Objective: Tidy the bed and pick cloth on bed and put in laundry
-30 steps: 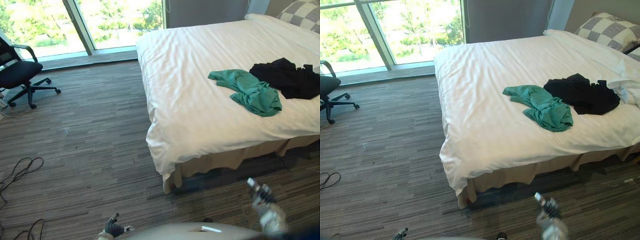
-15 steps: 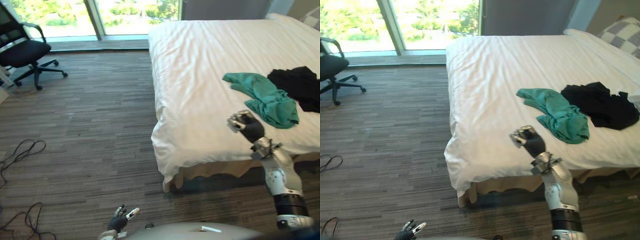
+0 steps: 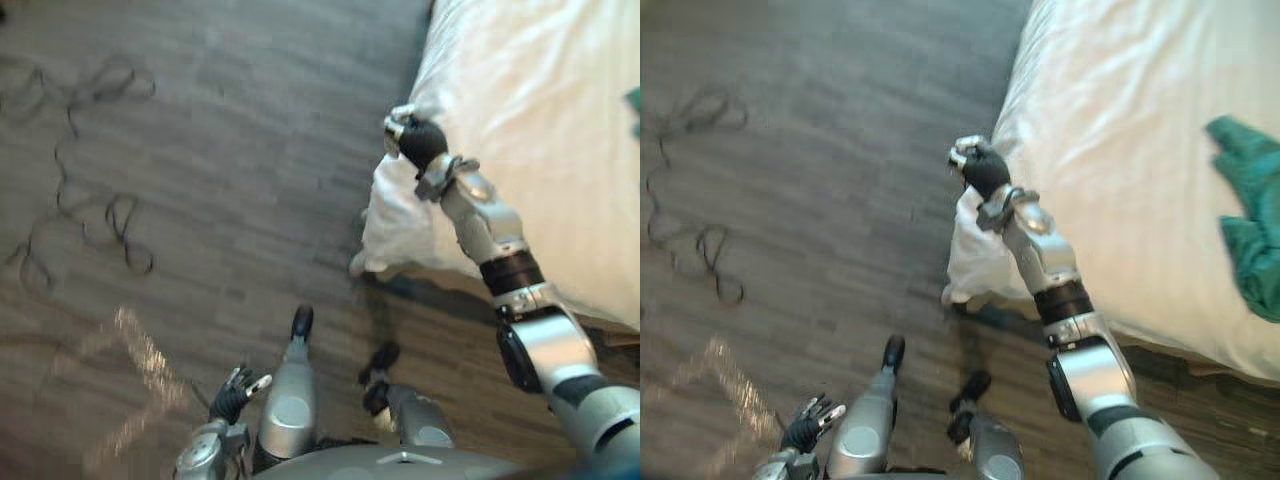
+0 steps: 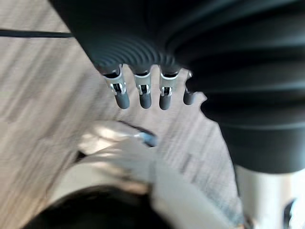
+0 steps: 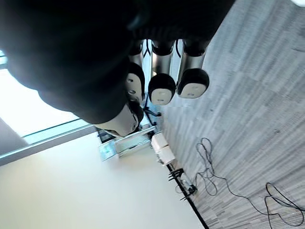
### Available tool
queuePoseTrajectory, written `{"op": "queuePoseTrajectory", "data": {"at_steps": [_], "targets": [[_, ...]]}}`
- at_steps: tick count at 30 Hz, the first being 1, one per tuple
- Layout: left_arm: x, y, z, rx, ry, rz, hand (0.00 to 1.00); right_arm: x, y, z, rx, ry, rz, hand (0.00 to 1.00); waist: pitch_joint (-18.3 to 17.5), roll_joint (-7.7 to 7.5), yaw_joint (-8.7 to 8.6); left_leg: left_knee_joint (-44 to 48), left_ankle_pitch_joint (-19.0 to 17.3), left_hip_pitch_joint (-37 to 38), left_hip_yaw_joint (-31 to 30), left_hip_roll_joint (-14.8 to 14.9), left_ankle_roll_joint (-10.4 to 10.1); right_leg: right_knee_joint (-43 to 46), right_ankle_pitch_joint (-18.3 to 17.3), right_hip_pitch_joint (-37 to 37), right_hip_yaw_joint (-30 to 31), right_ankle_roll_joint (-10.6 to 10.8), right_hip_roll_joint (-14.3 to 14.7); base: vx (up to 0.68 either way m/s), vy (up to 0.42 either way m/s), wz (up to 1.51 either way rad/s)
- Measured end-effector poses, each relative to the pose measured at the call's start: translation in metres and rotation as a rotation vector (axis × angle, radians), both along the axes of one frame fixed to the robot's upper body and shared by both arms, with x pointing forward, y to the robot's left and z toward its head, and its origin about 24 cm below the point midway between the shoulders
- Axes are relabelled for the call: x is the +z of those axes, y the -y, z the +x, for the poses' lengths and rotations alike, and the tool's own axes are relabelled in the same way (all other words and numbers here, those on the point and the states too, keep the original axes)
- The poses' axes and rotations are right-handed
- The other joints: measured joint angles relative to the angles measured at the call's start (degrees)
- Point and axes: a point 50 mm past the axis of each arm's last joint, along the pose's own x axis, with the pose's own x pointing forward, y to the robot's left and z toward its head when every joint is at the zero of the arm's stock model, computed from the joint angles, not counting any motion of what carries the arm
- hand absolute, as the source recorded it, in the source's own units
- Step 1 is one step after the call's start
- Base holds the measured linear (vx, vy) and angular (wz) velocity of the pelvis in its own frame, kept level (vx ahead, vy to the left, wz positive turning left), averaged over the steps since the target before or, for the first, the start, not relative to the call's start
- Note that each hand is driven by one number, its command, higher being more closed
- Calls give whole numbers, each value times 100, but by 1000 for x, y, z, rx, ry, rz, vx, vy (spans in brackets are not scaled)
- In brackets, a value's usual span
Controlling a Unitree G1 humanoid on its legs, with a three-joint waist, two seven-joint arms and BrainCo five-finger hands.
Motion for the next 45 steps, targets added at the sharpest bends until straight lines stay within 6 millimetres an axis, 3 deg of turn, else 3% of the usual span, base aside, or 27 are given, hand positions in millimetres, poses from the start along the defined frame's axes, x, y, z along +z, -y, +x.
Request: {"op": "queuePoseTrajectory", "data": {"at_steps": [2, 5, 8, 10, 12, 14, 18, 19, 25, 28, 32, 34, 38, 40, 43, 45], "targets": [[5, 4, 7, -15, 50, -1, 0, 11, 10, 3, -38, 19, -18, 100, 24, 31, 62, 16, 24, -272, 1, -82, 32, 1, 60, -262, 5, 26, -80, 71, 50, 14], [13, 14, 23, -17, 123, -48, 0, 32, 31, 4, -115, 77, -53, 100, 128, 202, 78, 61, 58, -607, 28, -235, 80, -64, 204, -556, 110, 79, -225, 84, 71, 7], [21, 20, 44, -26, 182, -77, 0, 38, 41, 4, -153, 93, -69, 100, 178, 290, 114, 215, 59, -974, 162, -308, 80, -198, 363, -845, 290, 90, -275, 46, 65, -4], [32, 28, 70, -64, 235, -86, 0, 44, 40, 5, -165, 97, -70, 100, 230, 384, 121, 339, 59, -1243, 179, -328, 81, -223, 419, -1058, 370, 97, -291, -6, 34, -14], [57, 43, 116, -98, 322, -132, 0, 51, 38, 6, -211, 94, -62, 100, 269, 470, 129, 419, 60, -1602, 180, -279, 83, -254, 500, -1391, 429, 57, -233, -61, 13, -10], [75, 52, 144, -103, 365, -157, 0, 50, 40, 7, -249, 77, -52, 100, 274, 481, 116, 422, 108, -1837, 204, -230, 121, -332, 590, -1623, 474, -8, -190, -70, 9, -12], [94, 69, 177, -93, 362, -193, 0, 42, 47, 11, -318, 11, -14, 100, 290, 511, 66, 423, 195, -2160, 352, -171, 124, -347, 710, -2034, 650, -67, -144, -44, 23, -22], [97, 76, 185, -83, 344, -219, 0, 43, 50, 11, -326, 3, 11, 100, 331, 591, 12, 422, 220, -2216, 388, -166, 134, -344, 737, -2108, 677, -72, -140, -9, 43, -19], [136, 89, 221, 27, 376, -362, 0, 54, 32, 5, -195, 46, 126, 100, 328, 627, -100, 410, 262, -2582, 616, -135, 149, -309, 840, -2610, 917, -87, -143, 12, 64, -15], [150, 81, 229, 102, 395, -413, 0, 34, 19, 3, -77, 21, 178, 100, 321, 610, -261, 415, 263, -2578, 746, -145, 151, -194, 838, -2690, 1060, -86, -171, 64, 87, -11], [165, 73, 234, 184, 426, -481, 0, -5, 18, -7, 67, 0, 298, 100, 307, 566, -449, 449, 235, -2576, 1070, -133, 138, -124, 836, -2749, 1290, -83, -227, 54, 98, -8], [165, 70, 234, 214, 418, -503, 0, -20, 15, -13, 125, -10, 358, 100, 309, 536, -546, 571, 143, -2573, 1192, -102, 145, -64, 836, -2751, 1361, -83, -240, 32, 101, -18], [162, 74, 230, 245, 398, -516, 0, -68, 17, -33, 193, -75, 505, 100, 279, 436, -648, 902, -128, -2397, 1606, 13, 153, 202, 799, -2694, 1655, -110, -256, 11, 83, -31], [157, 77, 228, 242, 383, -515, 0, -98, 29, -42, 136, -128, 553, 100, 286, 411, -733, 903, -190, -2146, 1730, 10, 188, 250, 719, -2507, 1741, -63, -289, 2, 60, -23], [141, 72, 216, 256, 358, -481, 0, -140, 69, -60, -58, -183, 637, 100, 272, 386, -966, 709, -259, -1573, 2154, 33, 263, 266, 608, -2103, 1839, -5, -335, 0, 29, -18], [127, 63, 206, 244, 326, -414, 0, -166, 91, -71, -166, -236, 627, 100, 201, 267, -1070, 522, -212, -1229, 2310, 4, 203, 232, 600, -1935, 1980, 7, -332, 27, 6, -35]]}}
